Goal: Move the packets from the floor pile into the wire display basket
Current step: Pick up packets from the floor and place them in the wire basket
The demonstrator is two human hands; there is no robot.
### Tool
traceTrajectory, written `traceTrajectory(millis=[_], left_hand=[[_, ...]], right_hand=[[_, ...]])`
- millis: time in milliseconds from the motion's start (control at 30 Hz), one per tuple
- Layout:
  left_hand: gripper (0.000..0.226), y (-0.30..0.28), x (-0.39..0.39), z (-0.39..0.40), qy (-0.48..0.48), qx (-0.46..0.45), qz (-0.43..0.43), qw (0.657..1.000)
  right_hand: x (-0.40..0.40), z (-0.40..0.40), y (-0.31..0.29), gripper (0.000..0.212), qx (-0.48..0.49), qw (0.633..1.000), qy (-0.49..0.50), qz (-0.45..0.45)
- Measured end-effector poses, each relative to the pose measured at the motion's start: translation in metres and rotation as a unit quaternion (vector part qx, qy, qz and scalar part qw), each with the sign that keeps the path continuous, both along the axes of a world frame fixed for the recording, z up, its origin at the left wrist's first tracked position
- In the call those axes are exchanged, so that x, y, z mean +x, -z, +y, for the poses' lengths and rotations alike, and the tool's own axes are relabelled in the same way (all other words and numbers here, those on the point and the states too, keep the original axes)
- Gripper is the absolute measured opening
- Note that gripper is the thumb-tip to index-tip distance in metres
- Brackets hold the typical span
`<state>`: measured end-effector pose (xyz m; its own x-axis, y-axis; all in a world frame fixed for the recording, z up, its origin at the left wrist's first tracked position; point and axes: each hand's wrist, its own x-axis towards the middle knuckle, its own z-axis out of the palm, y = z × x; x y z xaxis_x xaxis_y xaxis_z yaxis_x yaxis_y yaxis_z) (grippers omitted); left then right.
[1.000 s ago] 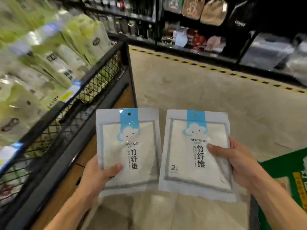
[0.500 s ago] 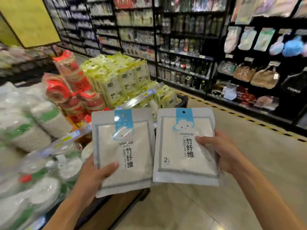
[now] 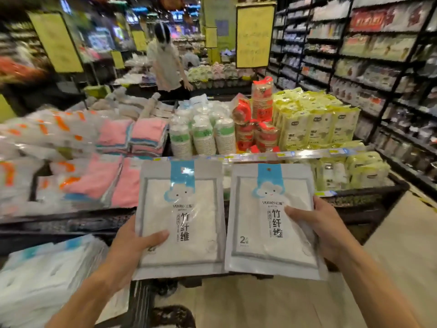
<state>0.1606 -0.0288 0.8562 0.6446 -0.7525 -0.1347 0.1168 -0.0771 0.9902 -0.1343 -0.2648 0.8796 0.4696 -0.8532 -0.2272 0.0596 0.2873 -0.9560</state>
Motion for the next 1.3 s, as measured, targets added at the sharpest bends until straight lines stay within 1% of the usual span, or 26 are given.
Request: traceTrajectory(millis=[67, 200, 300, 433, 500, 567, 700, 767, 900, 1033, 1133, 1300], left_hand=[[0.089, -0.005, 0.009, 0.042, -0.031, 0.003, 0.005, 1.000], [0.103, -0.001, 0.033, 0.118, -0.110, 0.002, 0.023, 0.994], [0.089, 0.001, 0.052, 0.178, -0.146, -0.012, 0.036, 0.988], [0.060, 0.007, 0.088, 0.265, -0.179, -0.019, 0.053, 0.982], [0.053, 0.013, 0.113, 0.310, -0.203, -0.015, 0.068, 0.977], [0.054, 0.019, 0.135, 0.352, -0.222, -0.005, 0.082, 0.972], [0.067, 0.028, 0.170, 0.419, -0.267, 0.007, 0.090, 0.960], [0.064, 0.029, 0.183, 0.438, -0.275, 0.009, 0.088, 0.957], [0.051, 0.044, 0.221, 0.458, -0.302, 0.016, 0.113, 0.947], [0.052, 0.060, 0.264, 0.461, -0.294, 0.024, 0.132, 0.946], [0.053, 0.070, 0.297, 0.454, -0.294, 0.029, 0.130, 0.947], [0.051, 0.091, 0.349, 0.441, -0.345, 0.056, 0.155, 0.924]], right_hand=[[0.027, 0.023, -0.002, 0.036, 0.001, 0.999, -0.043, -0.005], [0.081, 0.074, -0.005, 0.040, -0.008, 0.994, -0.112, -0.006], [0.129, 0.115, -0.005, 0.041, -0.024, 0.987, -0.158, 0.005], [0.202, 0.178, 0.001, 0.041, -0.022, 0.980, -0.200, 0.007], [0.238, 0.212, 0.006, 0.039, -0.013, 0.977, -0.211, 0.008], [0.271, 0.245, 0.013, 0.038, -0.007, 0.975, -0.221, 0.009], [0.329, 0.295, 0.029, 0.042, 0.010, 0.972, -0.237, 0.008], [0.353, 0.314, 0.036, 0.044, 0.021, 0.970, -0.242, 0.008], [0.397, 0.337, 0.050, 0.043, 0.033, 0.964, -0.262, 0.019], [0.446, 0.339, 0.066, 0.042, 0.045, 0.961, -0.273, 0.025], [0.486, 0.331, 0.083, 0.041, 0.054, 0.959, -0.275, 0.028], [0.546, 0.313, 0.114, 0.040, 0.099, 0.956, -0.273, 0.036]])
